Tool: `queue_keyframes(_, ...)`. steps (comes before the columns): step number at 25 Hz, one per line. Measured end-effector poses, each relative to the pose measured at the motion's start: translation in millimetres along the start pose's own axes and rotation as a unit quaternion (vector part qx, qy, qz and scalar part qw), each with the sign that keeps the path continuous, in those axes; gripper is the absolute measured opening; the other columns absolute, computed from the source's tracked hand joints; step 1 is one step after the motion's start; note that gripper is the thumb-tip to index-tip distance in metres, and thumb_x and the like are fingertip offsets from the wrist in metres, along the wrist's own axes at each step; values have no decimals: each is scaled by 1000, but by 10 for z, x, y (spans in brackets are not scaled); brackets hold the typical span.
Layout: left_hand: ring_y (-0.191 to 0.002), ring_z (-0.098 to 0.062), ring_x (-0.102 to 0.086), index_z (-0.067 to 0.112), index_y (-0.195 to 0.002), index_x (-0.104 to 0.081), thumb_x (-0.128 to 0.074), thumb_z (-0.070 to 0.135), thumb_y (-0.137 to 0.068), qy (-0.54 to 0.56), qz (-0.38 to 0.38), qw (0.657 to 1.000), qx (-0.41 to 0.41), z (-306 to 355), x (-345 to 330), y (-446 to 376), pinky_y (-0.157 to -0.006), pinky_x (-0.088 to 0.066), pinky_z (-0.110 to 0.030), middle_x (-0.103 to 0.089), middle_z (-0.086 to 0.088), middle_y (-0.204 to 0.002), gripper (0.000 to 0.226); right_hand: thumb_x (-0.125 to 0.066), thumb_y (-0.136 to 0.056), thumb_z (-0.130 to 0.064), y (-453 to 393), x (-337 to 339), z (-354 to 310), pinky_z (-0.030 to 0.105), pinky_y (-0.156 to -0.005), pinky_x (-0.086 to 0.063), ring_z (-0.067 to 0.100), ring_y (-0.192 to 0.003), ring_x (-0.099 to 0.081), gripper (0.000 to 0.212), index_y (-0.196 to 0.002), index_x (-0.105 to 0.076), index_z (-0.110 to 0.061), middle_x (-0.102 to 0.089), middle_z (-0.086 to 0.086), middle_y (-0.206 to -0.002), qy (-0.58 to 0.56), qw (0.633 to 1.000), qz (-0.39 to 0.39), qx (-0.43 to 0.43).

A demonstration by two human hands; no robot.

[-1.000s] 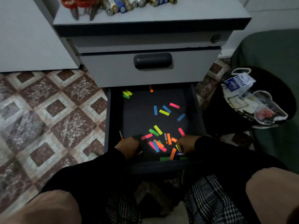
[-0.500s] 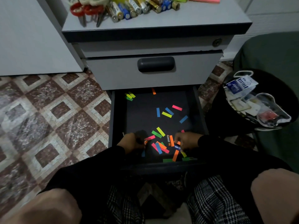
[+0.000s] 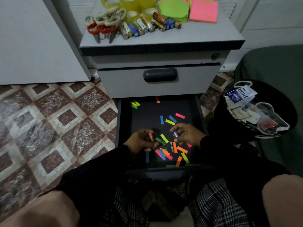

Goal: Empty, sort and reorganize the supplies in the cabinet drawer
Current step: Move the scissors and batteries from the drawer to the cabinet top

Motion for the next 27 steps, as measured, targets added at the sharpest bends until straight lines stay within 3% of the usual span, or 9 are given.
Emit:
queue_keyframes(3, -55, -5, -64, 16, -103, -53, -64, -15, -76, -35, -1, 999, -26, 131, -37, 130, -54, -54, -21, -62, -7, -84, 42, -56, -82, 15, 106, 73, -121, 22, -58, -53, 16, -72, -58, 34, -98, -50, -14, -54, 7, -88, -70, 997, 35, 1)
queue_keyframes(6, -81, -15, -65, 14, -115, -58, -76, 1, -73, -163, 69, 980, -88, 454, 97, 311, -75, -54, -28, -60, -6, -104, 48, -53, -83, 16, 206, 252, -245, 18, -50, -51, 17, -68, -58, 40, -105, -37, -13, -53, 16, -97, -105, 989, 106, -8)
queue_keyframes(8, -94, -16, -61, 13, -122, -58, -81, 13, -70, -276, 122, 943, -138, 806, 168, 481, -80, -46, -18, -51, -4, -113, 57, -54, -81, 19, 278, 374, -389, 18, -47, -50, 16, -66, -56, 41, -105, -36, -10, -53, 19, -98, -123, 984, 130, -6)
queue_keyframes(11, -98, -12, -55, 11, -130, -52, -79, 16, -72, -322, 146, 914, -196, 1312, 182, 736, -78, -35, -7, -51, -3, -115, 63, -59, -80, 18, 379, 525, -707, 14, -44, -49, 14, -64, -54, 32, -88, -46, -10, -51, 10, -81, -128, 982, 141, 6)
queue_keyframes(15, -96, -17, -59, 5, -121, -50, -78, 12, -74, -289, 177, 910, -237, 1872, 294, 1009, -90, -49, -28, -57, -5, -105, 55, -57, -81, 19, 564, 756, -1226, 15, -46, -50, 15, -64, -55, 27, -88, -48, -6, -48, 8, -77, -114, 980, 161, 29)
queue_keyframes(18, -99, -17, -56, 5, -118, -53, -76, 16, -77, -311, 190, 895, -258, 2255, 354, 1145, -79, -43, -20, -58, -9, -114, 48, -57, -80, 18, 668, 964, -1658, 19, -54, -54, 16, -66, -55, 28, -78, -48, -9, -50, 9, -77, -105, 976, 185, 57)
queue_keyframes(21, -108, -18, -55, 9, -122, -54, -75, 25, -78, -382, 222, 847, -297, 2615, 396, 1236, -81, -40, -18, -52, -7, -121, 52, -56, -80, 16, 710, 1127, -2005, 29, -68, -54, 18, -66, -57, 28, -75, -50, -12, -54, 10, -75, -80, 974, 197, 75)
queue_keyframes(25, -113, -22, -55, 15, -122, -55, -73, 35, -78, -431, 254, 806, -318, 3045, 557, 1198, -97, -44, -34, -55, -5, -121, 51, -60, -80, 7, 698, 1407, -2464, 25, -59, -47, 15, -65, -52, 19, -81, -55, -11, -55, 5, -76, -1, 969, 225, 102)
queue_keyframes(27, -116, -22, -52, 18, -123, -51, -69, 41, -79, -473, 293, 770, -312, 3261, 641, 1156, -101, -38, -41, -56, -2, -122, 53, -63, -78, 5, 649, 1597, -2645, 25, -57, -44, 15, -64, -51, 21, -78, -54, -14, -57, 6, -78, 9, 958, 260, 117)
Point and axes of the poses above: each hand's wrist, its own y-axis away from the middle knuckle, its own x-axis out of the back of the hand, z = x × y, the point moved 10 cm from there along -y, towards the middle knuckle
